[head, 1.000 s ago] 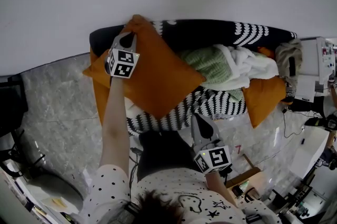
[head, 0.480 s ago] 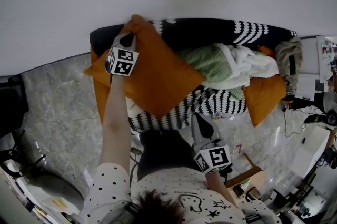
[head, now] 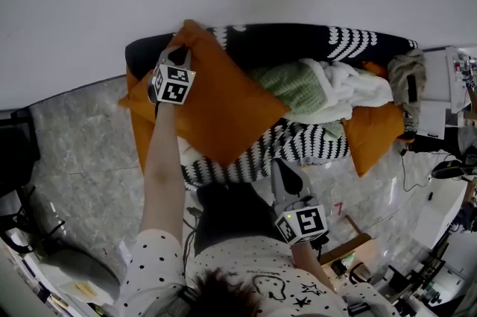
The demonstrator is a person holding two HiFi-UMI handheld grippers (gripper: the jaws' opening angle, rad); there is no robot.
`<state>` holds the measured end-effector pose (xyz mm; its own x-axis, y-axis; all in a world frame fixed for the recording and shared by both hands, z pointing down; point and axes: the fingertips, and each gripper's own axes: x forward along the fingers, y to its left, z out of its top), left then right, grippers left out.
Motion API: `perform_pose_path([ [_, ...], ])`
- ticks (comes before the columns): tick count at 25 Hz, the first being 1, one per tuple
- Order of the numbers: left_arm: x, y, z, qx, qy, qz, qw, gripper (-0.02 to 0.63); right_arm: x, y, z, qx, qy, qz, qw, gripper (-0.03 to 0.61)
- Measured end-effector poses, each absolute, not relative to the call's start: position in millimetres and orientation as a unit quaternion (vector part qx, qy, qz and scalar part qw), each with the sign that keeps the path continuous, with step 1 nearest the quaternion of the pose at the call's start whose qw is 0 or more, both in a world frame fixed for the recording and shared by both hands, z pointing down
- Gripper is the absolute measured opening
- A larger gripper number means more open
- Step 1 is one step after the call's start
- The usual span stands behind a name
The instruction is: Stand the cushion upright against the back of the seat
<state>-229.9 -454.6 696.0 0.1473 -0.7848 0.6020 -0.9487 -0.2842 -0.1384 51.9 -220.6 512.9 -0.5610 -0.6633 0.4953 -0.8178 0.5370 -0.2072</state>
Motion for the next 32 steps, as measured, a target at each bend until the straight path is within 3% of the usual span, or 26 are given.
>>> perform_pose_path([
  [9,-231,-453,690,0.753,-0.581,0.271,0.149,0.061,50,-219,508,0.430,-0.860,0.205,0.180,-0.002],
  [21,-227,-438,648,0.769,-0.584,0.194,0.170,0.159,46,-215,501,0.418,-0.870,0.198,0.168,-0.002],
  [26,-232,-427,631,0.762,-0.598,0.179,0.174,0.153,46,-214,493,0.417,-0.874,0.188,0.162,-0.002],
  [32,-239,-415,597,0.757,-0.616,0.158,0.151,0.074,41,-210,483,0.407,-0.884,0.177,0.151,-0.002],
])
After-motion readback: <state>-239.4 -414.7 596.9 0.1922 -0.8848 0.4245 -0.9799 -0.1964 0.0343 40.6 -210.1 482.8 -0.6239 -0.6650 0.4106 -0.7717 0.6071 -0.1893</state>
